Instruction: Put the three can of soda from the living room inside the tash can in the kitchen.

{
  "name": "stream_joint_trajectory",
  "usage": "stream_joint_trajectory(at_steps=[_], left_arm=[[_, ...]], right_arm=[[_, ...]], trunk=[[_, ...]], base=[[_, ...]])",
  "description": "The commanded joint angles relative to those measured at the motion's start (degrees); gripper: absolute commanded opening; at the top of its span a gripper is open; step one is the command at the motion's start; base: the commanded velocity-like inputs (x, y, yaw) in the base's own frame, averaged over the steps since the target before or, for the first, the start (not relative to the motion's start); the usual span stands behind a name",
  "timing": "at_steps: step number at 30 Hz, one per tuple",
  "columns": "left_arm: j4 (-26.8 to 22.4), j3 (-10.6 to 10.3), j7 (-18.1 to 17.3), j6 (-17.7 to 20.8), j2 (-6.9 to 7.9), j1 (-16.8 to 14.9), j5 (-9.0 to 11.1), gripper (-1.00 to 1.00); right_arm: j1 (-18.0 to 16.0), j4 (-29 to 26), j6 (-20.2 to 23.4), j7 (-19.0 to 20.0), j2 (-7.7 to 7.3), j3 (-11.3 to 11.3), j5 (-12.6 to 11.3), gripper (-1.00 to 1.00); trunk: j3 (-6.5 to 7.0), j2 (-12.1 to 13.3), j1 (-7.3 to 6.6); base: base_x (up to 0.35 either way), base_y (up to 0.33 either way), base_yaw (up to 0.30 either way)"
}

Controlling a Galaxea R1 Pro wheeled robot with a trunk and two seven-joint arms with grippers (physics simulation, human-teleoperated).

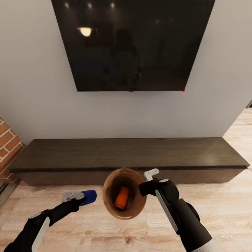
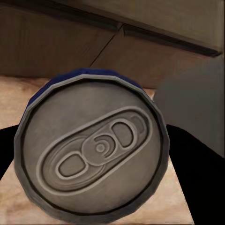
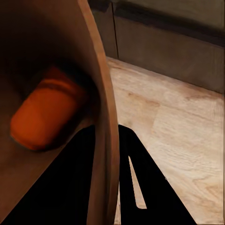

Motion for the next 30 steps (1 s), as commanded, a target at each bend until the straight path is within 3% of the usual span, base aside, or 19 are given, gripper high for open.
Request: stream_joint_trajectory(at_steps=[1, 7, 14, 16, 19, 23, 30], left_arm=[[-1.4, 0.0, -1.5, 1.7, 0.68, 0.0, -0.1, -1.0], [-5.1, 0.1, -4.0, 6.8, 2.32, 0.0, -0.1, -1.0], [-5.9, 0.1, -4.9, 8.1, 2.58, 0.0, 0.0, -1.0], [-6.0, 0.1, -6.9, 9.2, 2.59, 0.0, 0.0, -1.0], [-7.6, 0.0, -14.9, 12.6, 2.79, 0.0, -0.1, -1.0], [-8.5, 0.1, -19.0, 13.4, 3.39, 0.0, 0.0, -1.0], [-9.8, 0.1, -30.8, 14.8, 3.8, 0.0, 0.1, -1.0]], right_arm=[[0.0, 0.5, 0.0, 0.3, 0.01, 0.0, -1.1, -1.0], [-0.1, 5.4, -0.1, 0.1, -0.38, -0.1, -1.0, -1.0], [-0.1, 9.8, -0.3, -0.2, -0.66, -0.2, -0.7, -1.0], [-0.1, 11.3, -0.4, -0.2, -0.72, -0.2, -0.7, -1.0], [-0.1, 14.1, -0.5, -0.2, -1.67, -0.2, -0.7, -1.0], [-0.1, 15.8, -0.8, -0.3, -2.16, -0.3, -0.7, -1.0], [-0.1, 17.0, -1.0, -0.3, -2.43, -0.3, -0.7, -1.0]], trunk=[[0.01, 0.0, 0.0], [0.01, 0.0, 0.0], [0.01, 0.0, 0.0], [0.01, 0.0, 0.0], [0.01, 0.0, 0.0], [0.01, 0.0, 0.0], [0.01, 0.0, 0.0]], base=[[0.0, 0.0, 0.0], [0.0, 0.0, 0.0], [0.0, 0.0, 0.0], [0.0, 0.0, 0.0], [0.0, 0.0, 0.0], [0.0, 0.0, 0.0], [0.0, 0.0, 0.0]])
